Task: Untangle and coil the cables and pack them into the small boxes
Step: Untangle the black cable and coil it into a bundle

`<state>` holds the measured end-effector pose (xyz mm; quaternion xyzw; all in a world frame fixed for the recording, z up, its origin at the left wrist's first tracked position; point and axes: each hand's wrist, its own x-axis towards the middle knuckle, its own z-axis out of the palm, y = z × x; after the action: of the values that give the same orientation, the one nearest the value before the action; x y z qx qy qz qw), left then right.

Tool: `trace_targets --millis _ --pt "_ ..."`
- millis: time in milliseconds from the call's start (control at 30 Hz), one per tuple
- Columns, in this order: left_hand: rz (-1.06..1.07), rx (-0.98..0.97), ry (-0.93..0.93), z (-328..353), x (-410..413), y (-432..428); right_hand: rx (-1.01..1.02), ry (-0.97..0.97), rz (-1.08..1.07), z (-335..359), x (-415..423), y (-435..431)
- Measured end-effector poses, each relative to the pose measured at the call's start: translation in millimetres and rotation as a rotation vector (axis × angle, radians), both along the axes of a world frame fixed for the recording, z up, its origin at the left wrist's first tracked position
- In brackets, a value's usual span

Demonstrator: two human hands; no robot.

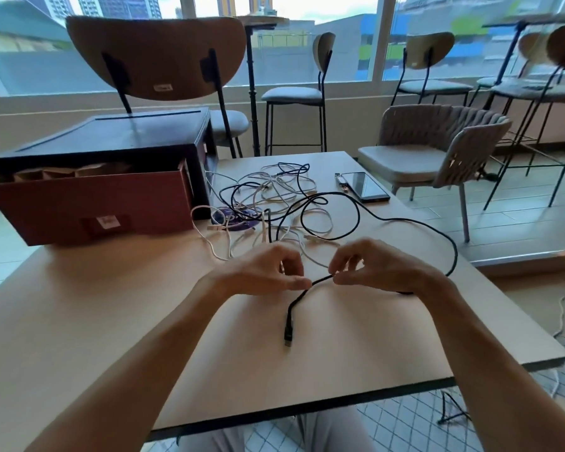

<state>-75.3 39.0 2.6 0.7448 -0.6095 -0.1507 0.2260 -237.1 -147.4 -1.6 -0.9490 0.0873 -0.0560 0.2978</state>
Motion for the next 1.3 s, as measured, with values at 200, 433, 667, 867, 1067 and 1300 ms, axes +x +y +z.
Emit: trace_targets --millis 200,433,667,867,1067,1300 --pt "0.051 0.094 -0.067 -7.8 -7.9 -7.2 -0.098 -0.066 -0.136 -11.6 -5.0 -2.9" --pt "0.202 -0.217 0.031 8.8 -5.1 11.1 -0.037 -0.396 -0.234 9.2 -14.8 12.8" --pt "0.482 -0.601 0.299 42.3 15.4 36.1 -0.058 -0.521 -0.289 23.0 -23.7 15.8" --pt "0.492 -0.589 0.455 50.0 21.6 46.6 -0.097 -0.613 -0.385 29.4 -18.6 18.6" --pt "0.524 -0.570 0.377 58.1 26.5 43.3 -0.065 -0.549 -0.424 36.4 -12.6 0.7" --pt "0.459 -0.557 0.698 77.0 27.9 28.9 -0.043 -0.686 -0.556 48.9 19.3 -1.8"
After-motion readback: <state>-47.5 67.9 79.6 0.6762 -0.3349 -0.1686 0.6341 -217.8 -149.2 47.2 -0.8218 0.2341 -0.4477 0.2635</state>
